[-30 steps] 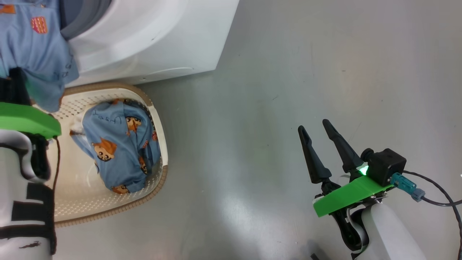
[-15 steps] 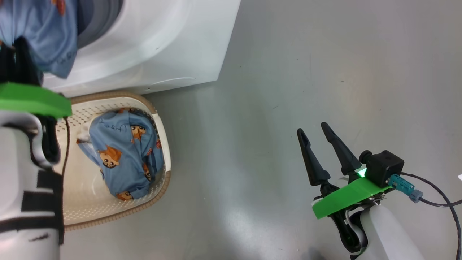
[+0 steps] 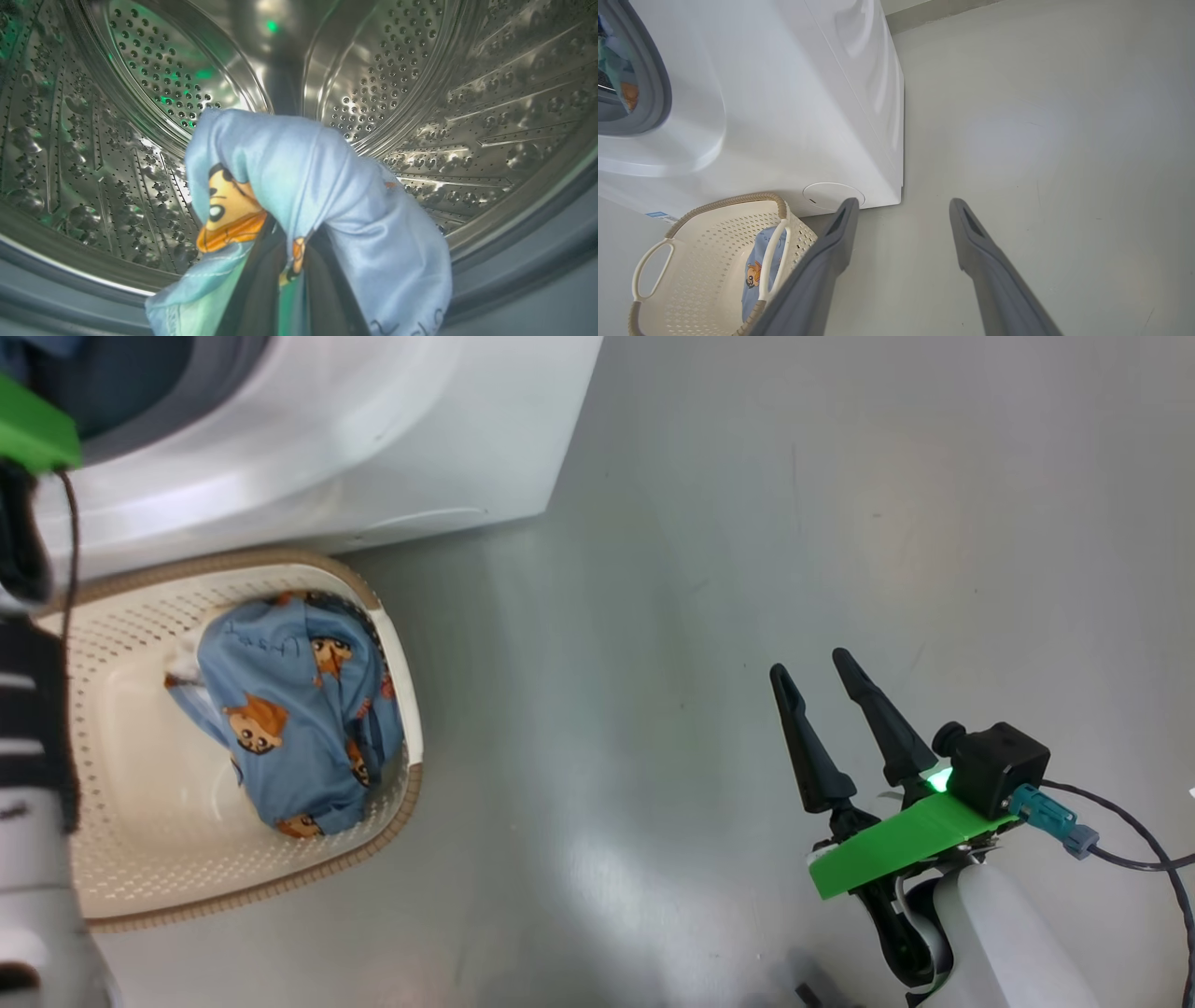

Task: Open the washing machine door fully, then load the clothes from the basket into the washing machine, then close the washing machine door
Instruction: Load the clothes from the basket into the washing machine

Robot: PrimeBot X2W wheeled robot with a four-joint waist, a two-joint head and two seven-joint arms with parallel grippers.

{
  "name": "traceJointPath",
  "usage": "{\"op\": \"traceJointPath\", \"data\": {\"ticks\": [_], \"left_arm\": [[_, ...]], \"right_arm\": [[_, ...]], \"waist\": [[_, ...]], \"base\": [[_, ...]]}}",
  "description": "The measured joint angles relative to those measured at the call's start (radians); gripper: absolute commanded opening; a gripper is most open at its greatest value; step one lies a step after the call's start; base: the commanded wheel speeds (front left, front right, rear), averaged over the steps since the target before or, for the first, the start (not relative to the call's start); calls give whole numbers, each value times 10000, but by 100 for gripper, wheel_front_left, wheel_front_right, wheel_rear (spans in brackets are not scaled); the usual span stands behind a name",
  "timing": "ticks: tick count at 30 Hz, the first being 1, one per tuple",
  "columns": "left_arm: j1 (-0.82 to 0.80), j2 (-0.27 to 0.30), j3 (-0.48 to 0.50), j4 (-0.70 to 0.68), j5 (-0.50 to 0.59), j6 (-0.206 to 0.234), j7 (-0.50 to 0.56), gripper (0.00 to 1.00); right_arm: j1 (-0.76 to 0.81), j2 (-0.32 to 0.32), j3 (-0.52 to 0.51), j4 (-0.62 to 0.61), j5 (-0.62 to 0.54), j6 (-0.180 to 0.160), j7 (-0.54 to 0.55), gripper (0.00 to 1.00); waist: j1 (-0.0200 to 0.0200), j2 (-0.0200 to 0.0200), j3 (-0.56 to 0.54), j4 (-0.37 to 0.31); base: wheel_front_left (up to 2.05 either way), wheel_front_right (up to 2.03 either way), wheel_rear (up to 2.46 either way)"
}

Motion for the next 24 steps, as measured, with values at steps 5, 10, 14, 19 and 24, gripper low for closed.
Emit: {"op": "traceJointPath", "data": {"ticks": [5,10,14,19,24], "left_arm": [[-830,176,-111,594,-21,-59,59,0],[-1669,234,-378,807,12,-128,86,0],[-2316,449,-562,938,169,-140,-15,0],[-3500,767,-690,965,232,-238,73,0],[-4548,957,-715,930,-199,-399,476,0]], "right_arm": [[-5,2,-2,-98,10,0,0,100],[-46,4,98,-119,267,0,0,100],[-134,19,385,-146,493,0,0,100],[-477,19,602,-232,633,0,0,100],[-757,17,788,-253,855,0,0,100]], "waist": [[0,0,365,-64],[0,0,871,-111],[1,0,1294,-167],[0,0,1778,-312],[1,0,2219,-521]], "base": [[0,0,0],[0,0,0],[0,0,0],[0,0,0],[0,0,0]]}}
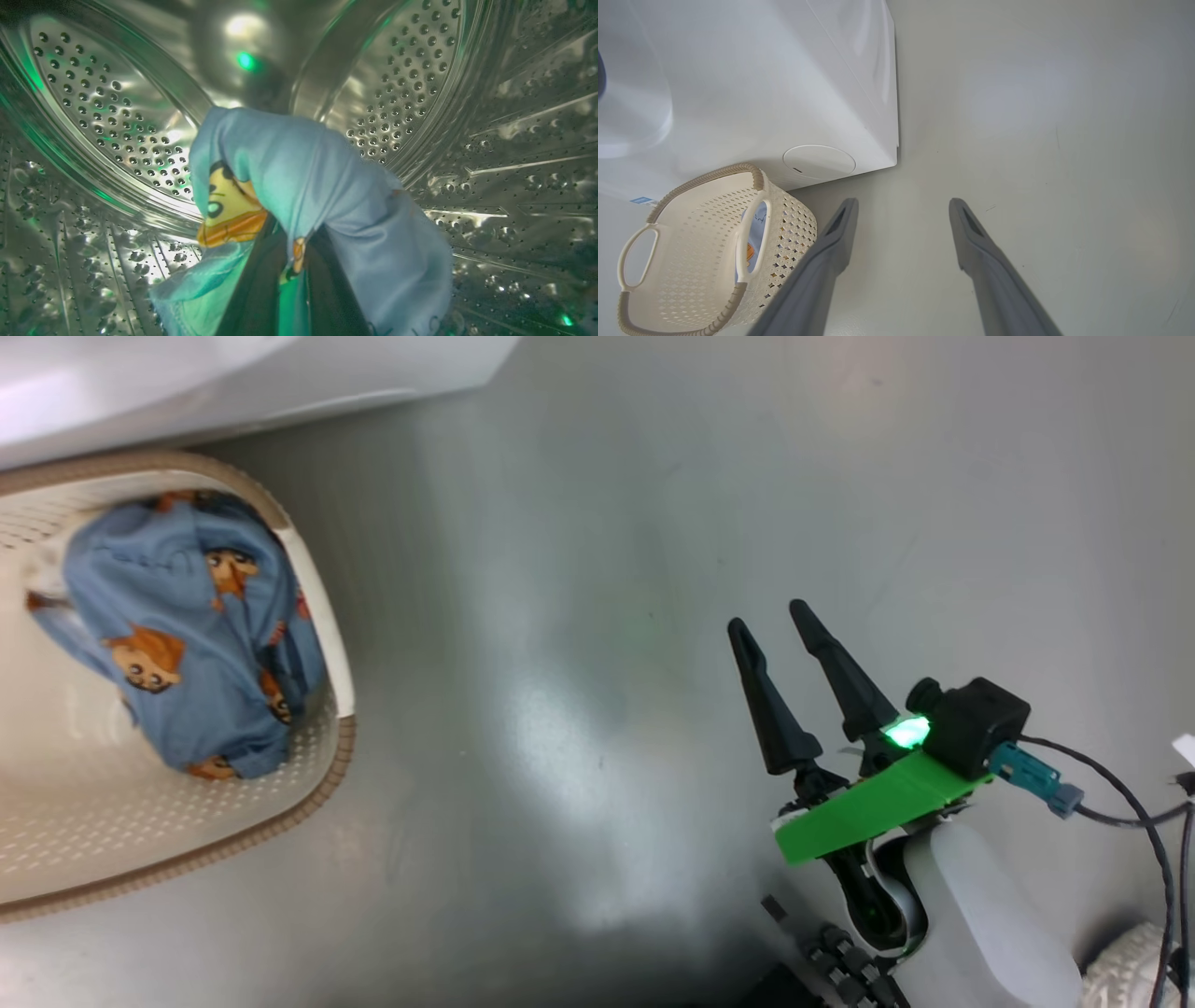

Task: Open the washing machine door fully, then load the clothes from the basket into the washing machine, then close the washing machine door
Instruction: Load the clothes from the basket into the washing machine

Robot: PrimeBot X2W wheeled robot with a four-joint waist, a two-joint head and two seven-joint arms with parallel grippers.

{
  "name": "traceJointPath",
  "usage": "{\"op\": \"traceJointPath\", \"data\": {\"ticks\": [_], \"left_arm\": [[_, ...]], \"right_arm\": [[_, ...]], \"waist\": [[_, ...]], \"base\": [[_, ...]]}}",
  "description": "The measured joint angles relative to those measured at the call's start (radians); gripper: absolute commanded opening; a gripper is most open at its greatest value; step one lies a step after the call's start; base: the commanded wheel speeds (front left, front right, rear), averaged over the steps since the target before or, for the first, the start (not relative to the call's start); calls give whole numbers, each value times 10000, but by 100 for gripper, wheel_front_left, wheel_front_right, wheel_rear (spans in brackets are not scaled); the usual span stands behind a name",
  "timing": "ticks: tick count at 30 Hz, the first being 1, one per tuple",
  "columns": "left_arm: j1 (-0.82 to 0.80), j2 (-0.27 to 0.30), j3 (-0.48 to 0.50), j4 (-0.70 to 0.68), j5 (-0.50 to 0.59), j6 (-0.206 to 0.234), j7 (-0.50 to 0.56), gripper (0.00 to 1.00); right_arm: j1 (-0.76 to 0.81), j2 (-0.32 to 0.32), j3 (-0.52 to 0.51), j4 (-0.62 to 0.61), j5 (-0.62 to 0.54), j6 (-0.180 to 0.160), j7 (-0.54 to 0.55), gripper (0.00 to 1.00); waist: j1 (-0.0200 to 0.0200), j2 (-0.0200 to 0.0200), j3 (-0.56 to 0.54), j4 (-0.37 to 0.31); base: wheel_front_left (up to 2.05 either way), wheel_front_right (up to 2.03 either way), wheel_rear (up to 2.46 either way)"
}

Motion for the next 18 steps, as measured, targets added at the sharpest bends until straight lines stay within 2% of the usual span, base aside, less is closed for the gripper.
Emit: {"op": "traceJointPath", "data": {"ticks": [5,15,18], "left_arm": [[-352,449,-267,-79,-25,-12,295,0],[-550,955,-570,132,-48,-40,1039,0],[-662,991,-604,334,-59,-36,1593,0]], "right_arm": [[-125,8,209,-2,255,0,0,100],[-477,8,441,-10,380,0,0,100],[-475,6,460,12,382,0,0,100]], "waist": [[0,0,317,-225],[0,0,723,-551],[-1,0,764,-600]], "base": [[0,0,0],[0,0,0],[0,0,0]]}}
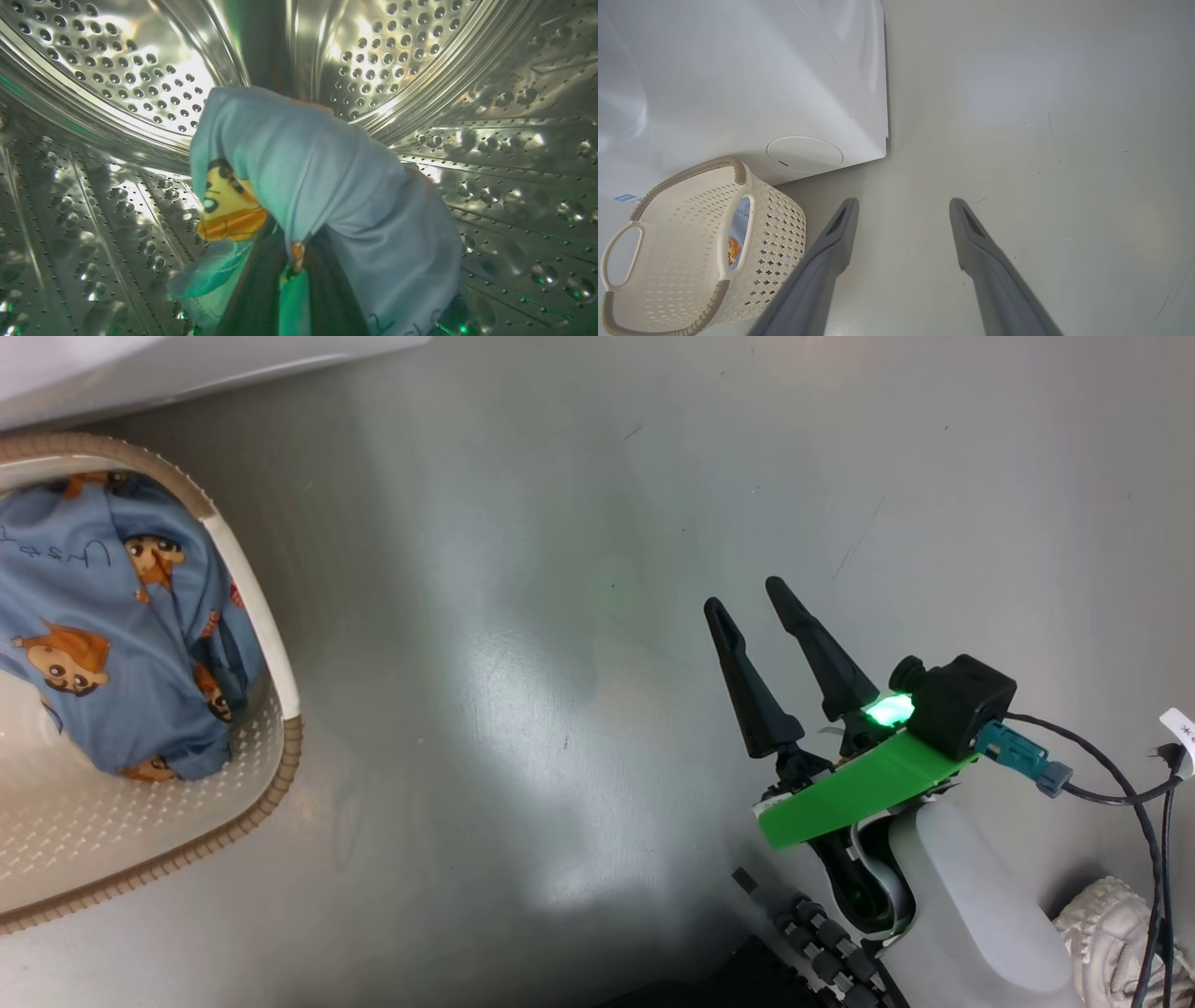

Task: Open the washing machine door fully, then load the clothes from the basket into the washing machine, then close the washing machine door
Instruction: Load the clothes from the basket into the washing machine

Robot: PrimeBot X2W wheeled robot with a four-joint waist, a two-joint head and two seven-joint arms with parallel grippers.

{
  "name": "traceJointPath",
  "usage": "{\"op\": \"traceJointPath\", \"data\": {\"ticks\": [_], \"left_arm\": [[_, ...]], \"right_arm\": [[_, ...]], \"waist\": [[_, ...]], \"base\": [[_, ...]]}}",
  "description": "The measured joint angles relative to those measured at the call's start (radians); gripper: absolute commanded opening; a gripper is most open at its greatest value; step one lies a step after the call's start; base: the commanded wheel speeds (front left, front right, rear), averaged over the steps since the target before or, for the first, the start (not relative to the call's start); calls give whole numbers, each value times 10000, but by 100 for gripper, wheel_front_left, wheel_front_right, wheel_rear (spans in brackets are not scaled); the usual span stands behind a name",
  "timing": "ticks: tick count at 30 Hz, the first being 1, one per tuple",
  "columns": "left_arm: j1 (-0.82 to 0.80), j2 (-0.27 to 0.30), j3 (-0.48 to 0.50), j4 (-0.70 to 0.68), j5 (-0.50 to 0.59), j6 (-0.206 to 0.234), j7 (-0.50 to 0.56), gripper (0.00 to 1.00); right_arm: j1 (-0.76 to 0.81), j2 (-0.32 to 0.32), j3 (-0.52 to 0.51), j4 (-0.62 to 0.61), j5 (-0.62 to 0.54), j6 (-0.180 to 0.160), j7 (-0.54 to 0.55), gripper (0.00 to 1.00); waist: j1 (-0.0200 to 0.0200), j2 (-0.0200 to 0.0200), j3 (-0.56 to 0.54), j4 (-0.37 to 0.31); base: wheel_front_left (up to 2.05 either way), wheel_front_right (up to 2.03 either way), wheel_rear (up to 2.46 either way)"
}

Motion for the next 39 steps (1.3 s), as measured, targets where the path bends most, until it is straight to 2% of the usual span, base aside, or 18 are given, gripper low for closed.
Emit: {"op": "traceJointPath", "data": {"ticks": [1,2,3,12,20,25,32,39], "left_arm": [[-20,-8,-2,31,-17,17,127,0],[-44,-6,-31,52,-12,94,217,31],[-54,0,-44,90,-4,180,343,100],[44,-21,-136,148,-17,533,709,100],[1323,-345,-178,165,-244,665,537,100],[2229,-525,-86,42,-558,748,-46,100],[3939,-765,-25,-640,-761,660,-1436,100],[5863,-1150,86,-1492,-1064,752,-2349,100]], "right_arm": [[0,2,0,10,2,0,0,100],[-1,2,2,21,4,0,0,100],[-1,2,4,46,17,0,0,100],[-3,2,-148,90,82,0,0,100],[23,0,-566,203,-291,0,0,100],[135,-4,-677,257,-533,0,0,100],[544,-8,-949,418,-779,0,0,100],[983,-4,-1122,546,-999,0,0,100]], "waist": [[0,0,-1,1],[0,0,-7,5],[0,0,-24,10],[0,0,-319,163],[-1,0,-1052,487],[-1,0,-1581,692],[-2,0,-2387,945],[-2,0,-3236,1183]], "base": [[0,0,0],[0,0,0],[0,0,0],[0,0,0],[0,0,0],[0,0,0],[0,0,0],[0,0,0]]}}
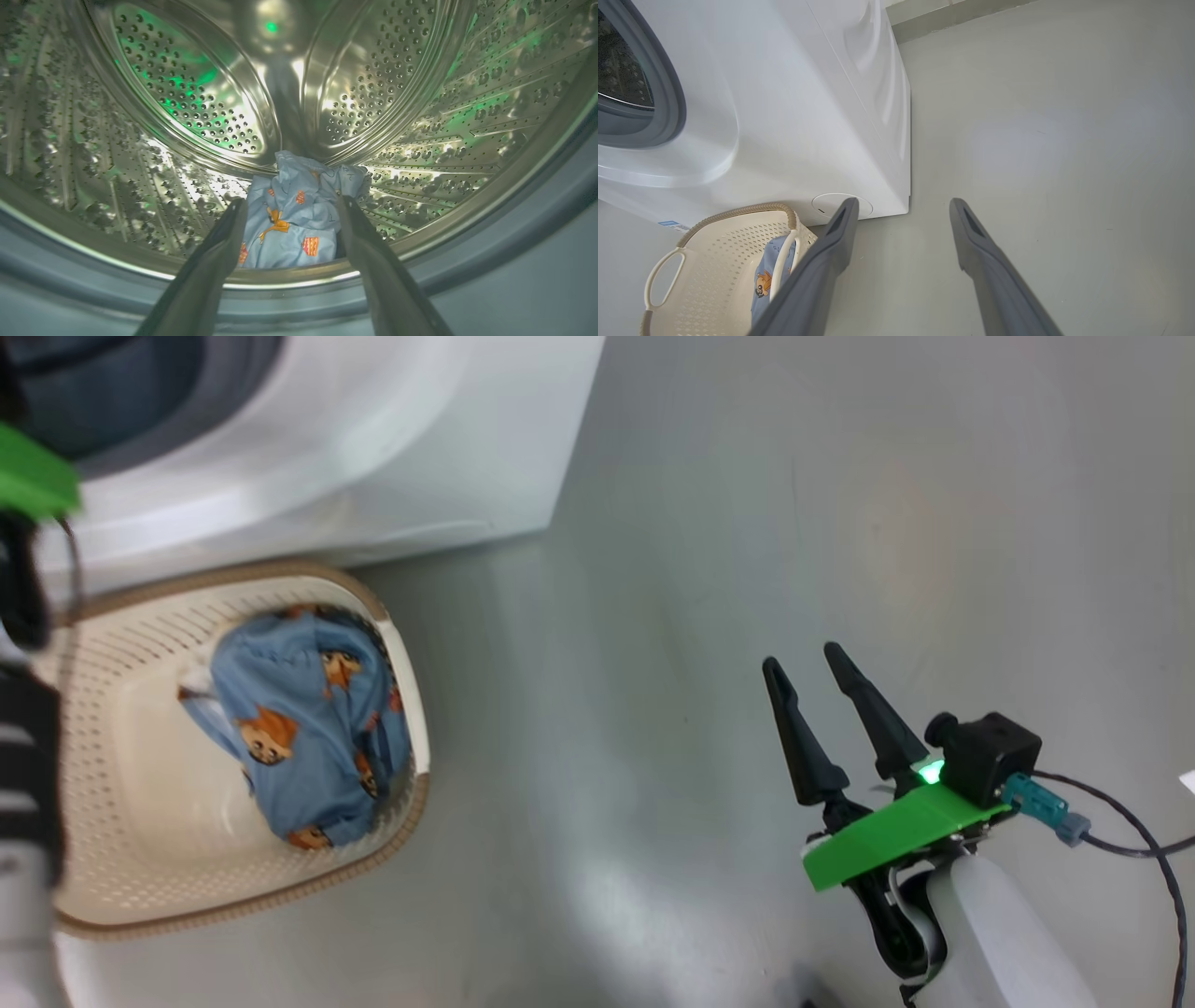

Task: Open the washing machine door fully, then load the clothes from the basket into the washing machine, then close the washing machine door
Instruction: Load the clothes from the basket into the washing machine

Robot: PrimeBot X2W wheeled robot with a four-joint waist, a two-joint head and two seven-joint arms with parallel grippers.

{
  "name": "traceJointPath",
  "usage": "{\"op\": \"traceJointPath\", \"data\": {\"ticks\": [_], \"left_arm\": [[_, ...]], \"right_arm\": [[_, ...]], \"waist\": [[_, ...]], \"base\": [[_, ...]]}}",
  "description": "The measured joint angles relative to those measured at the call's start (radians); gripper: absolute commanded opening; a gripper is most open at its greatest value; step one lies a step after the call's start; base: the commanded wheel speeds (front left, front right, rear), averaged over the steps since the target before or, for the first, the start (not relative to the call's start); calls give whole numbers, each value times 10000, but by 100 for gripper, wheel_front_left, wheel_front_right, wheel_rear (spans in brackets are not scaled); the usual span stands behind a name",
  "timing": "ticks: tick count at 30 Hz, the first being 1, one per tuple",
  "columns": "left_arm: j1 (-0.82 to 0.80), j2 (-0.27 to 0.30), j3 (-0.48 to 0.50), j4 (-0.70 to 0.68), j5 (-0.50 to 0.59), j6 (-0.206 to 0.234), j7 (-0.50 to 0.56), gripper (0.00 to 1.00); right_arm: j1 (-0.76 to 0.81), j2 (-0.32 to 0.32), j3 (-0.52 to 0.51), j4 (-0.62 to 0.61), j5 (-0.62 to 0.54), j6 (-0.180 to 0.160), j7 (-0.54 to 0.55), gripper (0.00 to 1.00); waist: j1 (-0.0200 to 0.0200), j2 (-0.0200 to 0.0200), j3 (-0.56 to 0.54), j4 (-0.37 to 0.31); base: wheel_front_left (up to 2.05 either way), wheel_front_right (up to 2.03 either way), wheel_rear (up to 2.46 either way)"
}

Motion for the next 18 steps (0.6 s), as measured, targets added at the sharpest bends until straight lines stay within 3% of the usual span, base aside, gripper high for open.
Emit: {"op": "traceJointPath", "data": {"ticks": [12,18], "left_arm": [[3462,-947,644,-2581,-12,445,-341,100],[5451,-1519,1005,-3839,433,433,-341,100]], "right_arm": [[560,-12,-451,92,-445,0,2,100],[933,-2,-539,50,-631,0,2,100]], "waist": [[0,0,-1375,304],[0,0,-2144,405]], "base": [[0,0,0],[0,0,0]]}}
